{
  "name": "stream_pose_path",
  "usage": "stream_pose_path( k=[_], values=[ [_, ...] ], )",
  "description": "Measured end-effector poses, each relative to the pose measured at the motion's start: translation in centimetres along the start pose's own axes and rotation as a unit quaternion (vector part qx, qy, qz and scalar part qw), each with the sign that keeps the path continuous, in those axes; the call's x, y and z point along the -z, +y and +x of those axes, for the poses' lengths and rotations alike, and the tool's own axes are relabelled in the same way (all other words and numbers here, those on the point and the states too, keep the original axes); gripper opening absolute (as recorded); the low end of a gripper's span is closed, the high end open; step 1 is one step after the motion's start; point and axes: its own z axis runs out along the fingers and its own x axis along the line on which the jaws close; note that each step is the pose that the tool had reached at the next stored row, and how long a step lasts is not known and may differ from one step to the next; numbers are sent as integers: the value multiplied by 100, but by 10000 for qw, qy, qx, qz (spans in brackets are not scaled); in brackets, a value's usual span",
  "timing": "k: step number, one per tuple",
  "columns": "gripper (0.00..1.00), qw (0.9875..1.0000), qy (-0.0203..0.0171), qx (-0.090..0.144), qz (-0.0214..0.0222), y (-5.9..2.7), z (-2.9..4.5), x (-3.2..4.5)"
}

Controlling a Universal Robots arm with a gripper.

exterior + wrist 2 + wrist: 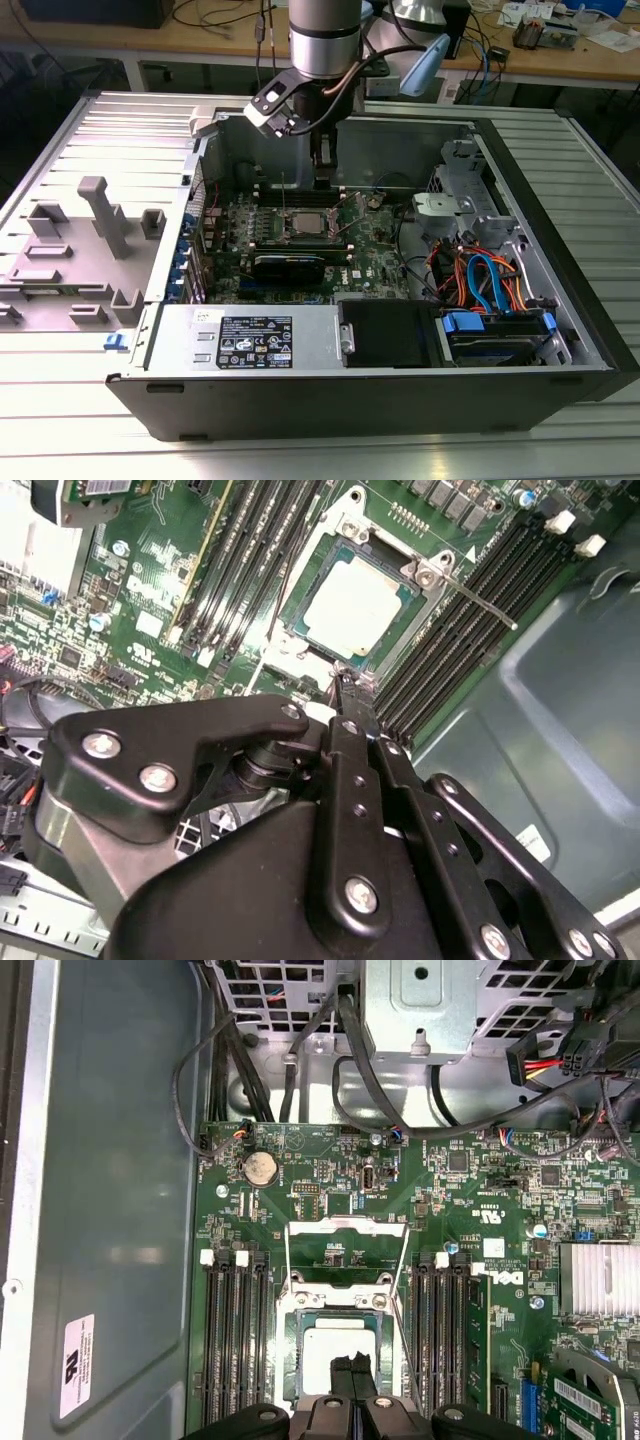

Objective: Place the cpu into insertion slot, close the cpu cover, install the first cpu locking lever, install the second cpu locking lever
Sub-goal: 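Close the cpu cover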

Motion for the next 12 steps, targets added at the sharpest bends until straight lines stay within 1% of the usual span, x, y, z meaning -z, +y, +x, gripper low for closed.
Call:
stream_pose_path(
  k=[5, 8, 12],
  values=[
    [11, 10000, -1, 1, 1, 7, -1, 1],
    [11, 10000, -1, 0, 0, 31, -1, 0],
    [11, 10000, -4, -1, 1, 34, -1, 4]
  ],
)
